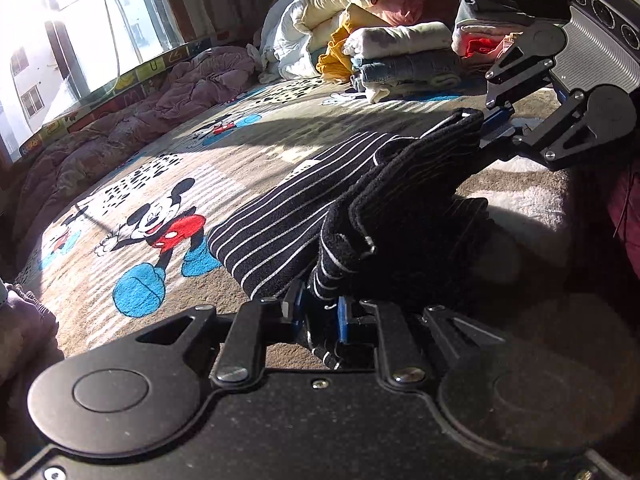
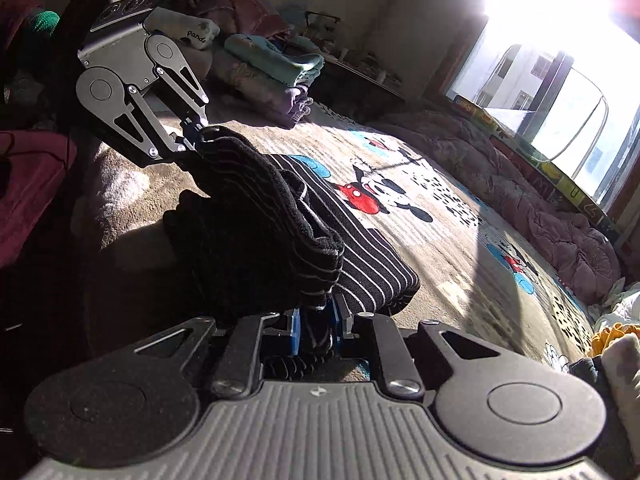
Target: Fold clothes
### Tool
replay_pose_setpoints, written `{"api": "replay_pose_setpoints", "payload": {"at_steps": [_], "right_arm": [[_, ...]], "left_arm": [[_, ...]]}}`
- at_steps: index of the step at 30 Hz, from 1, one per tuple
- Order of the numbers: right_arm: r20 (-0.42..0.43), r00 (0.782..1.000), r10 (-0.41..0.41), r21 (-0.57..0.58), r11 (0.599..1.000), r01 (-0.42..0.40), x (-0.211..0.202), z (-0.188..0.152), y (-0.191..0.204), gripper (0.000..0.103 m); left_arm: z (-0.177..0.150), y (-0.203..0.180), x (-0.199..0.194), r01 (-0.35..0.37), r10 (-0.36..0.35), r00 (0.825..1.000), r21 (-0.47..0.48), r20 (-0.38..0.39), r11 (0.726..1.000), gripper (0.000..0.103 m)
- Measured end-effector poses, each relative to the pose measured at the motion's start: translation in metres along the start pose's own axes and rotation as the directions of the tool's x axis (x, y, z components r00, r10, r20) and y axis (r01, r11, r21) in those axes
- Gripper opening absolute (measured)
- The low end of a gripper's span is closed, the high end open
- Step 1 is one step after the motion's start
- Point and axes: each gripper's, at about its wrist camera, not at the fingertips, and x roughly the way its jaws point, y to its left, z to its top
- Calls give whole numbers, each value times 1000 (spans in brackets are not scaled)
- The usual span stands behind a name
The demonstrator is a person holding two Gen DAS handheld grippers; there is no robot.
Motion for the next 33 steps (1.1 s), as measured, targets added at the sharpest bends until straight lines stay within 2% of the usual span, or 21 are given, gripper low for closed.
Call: {"api": "replay_pose_setpoints", "payload": {"at_steps": [1,2,3,5,7,10,12,15,18,20,23,26,29,31,33], "right_arm": [[-22,1000,11,-24,1000,-11,-2,-3,5,25],[-37,999,19,-55,998,-21,-5,-6,10,32],[-52,998,32,-74,997,-36,-10,-8,13,36],[-75,995,73,-72,994,-78,-23,-12,14,35],[-72,993,89,-10,996,-90,-37,-14,7,36],[-16,998,65,146,987,-62,-47,-6,-17,42],[12,1000,16,216,976,-18,-37,6,-31,42],[43,999,-28,271,963,15,-9,31,-42,42],[54,997,-56,321,947,36,28,48,-52,40],[43,997,-72,357,933,52,53,51,-59,39],[-1,997,-75,424,903,69,90,41,-66,35],[-48,997,-58,494,866,74,121,19,-70,36],[-9,998,-57,510,859,53,129,-2,-64,37],[2,998,-63,490,870,54,124,0,-63,37],[8,997,-72,458,887,60,114,8,-65,37]], "left_arm": [[-3,-4,-1,10,-10,1000,19,-14,1000,37],[-5,-9,-2,20,-19,999,37,-28,999,47],[-7,-10,-7,37,-35,999,45,-34,998,48],[-10,-10,-21,74,-72,997,44,-37,996,49],[-9,-3,-39,107,-107,994,-6,-6,994,49],[4,20,-47,106,-95,993,-163,76,981,49],[17,36,-40,71,-45,993,-249,108,966,48],[40,53,-16,-25,72,990,-343,124,939,48],[54,64,12,-30,96,986,-416,139,909,46],[58,68,28,-6,77,988,-455,136,890,43],[51,60,57,-15,59,995,-455,82,891,42],[26,40,90,-45,48,999,-431,-4,901,42],[15,23,92,-91,110,994,-392,26,915,43],[16,21,90,-101,119,993,-375,26,921,43],[20,22,85,-83,95,995,-357,14,930,43]]}}
